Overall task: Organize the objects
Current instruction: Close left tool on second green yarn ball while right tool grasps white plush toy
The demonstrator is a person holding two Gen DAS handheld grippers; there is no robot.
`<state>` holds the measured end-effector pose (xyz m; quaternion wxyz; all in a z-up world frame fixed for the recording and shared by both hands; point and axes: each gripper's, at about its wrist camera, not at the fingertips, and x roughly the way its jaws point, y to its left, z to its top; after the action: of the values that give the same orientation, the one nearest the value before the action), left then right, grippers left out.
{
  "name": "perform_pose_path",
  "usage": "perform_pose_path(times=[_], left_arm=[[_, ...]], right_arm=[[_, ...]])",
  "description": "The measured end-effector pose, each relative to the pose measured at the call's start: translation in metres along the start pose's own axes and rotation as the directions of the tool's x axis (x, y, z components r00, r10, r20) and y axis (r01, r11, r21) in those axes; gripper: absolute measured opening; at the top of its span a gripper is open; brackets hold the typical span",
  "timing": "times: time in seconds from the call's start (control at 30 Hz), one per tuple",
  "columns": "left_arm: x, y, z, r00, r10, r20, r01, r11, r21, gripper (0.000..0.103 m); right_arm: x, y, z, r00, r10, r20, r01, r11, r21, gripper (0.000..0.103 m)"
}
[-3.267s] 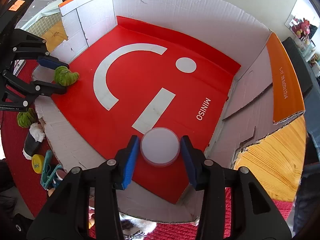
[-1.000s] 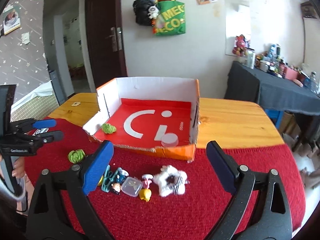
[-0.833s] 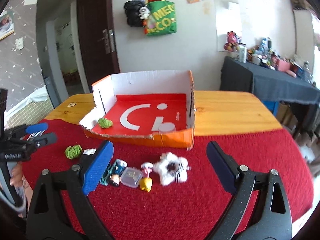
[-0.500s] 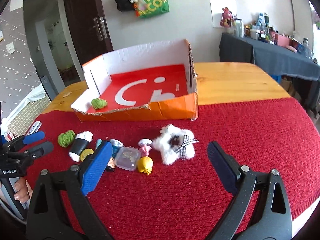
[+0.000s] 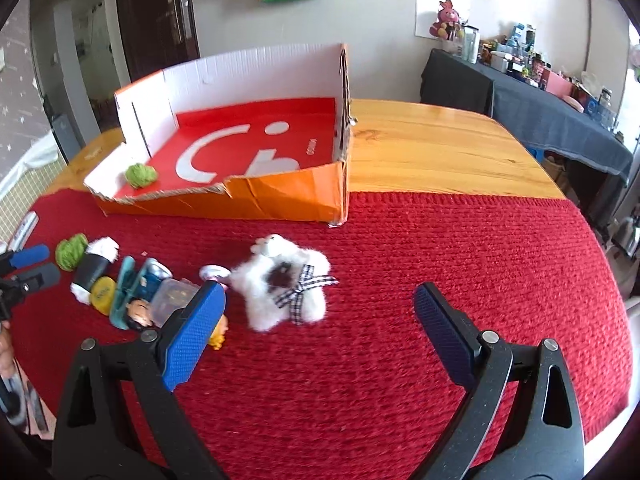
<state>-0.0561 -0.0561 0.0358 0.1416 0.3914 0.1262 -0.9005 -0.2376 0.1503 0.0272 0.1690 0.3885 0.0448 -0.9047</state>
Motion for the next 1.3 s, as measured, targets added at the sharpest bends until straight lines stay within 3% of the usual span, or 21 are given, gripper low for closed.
perform_pose_path(times=[0.23,0.73,0.83,0.9,0.97,1.13,1.3], left_arm=[[0.009,0.006,0.004,0.999,0.019,-0.028,-0.019,1.0,0.013,0.092],[0.027,0.009,0.013,0.996,0.021,-0.084,-0.014,0.996,0.087,0.07],[0.029,0.008,0.014,0.996,0.016,-0.085,-0.008,0.995,0.099,0.062],[0.03,0.006,0.013,0.997,0.025,-0.079,-0.016,0.993,0.116,0.05],[0.03,0.004,0.012,0.997,0.012,-0.078,-0.003,0.992,0.125,0.036],[0.027,0.005,0.012,0.997,-0.005,-0.073,0.012,0.994,0.106,0.034],[0.02,0.005,0.013,0.998,-0.013,-0.057,0.018,0.996,0.09,0.033]], right_arm=[[0.013,-0.004,0.001,0.998,0.026,-0.061,-0.027,0.999,-0.027,0.097],[0.03,0.001,0.01,0.991,0.061,-0.119,-0.072,0.994,-0.087,0.095],[0.035,0.005,0.01,0.988,0.076,-0.131,-0.09,0.991,-0.102,0.079],[0.035,0.007,0.009,0.989,0.085,-0.124,-0.098,0.99,-0.105,0.07],[0.033,0.009,0.009,0.989,0.097,-0.112,-0.11,0.987,-0.115,0.046],[0.029,0.009,0.008,0.986,0.127,-0.104,-0.138,0.985,-0.104,0.039],[0.023,0.01,0.008,0.986,0.137,-0.091,-0.146,0.984,-0.105,0.038]])
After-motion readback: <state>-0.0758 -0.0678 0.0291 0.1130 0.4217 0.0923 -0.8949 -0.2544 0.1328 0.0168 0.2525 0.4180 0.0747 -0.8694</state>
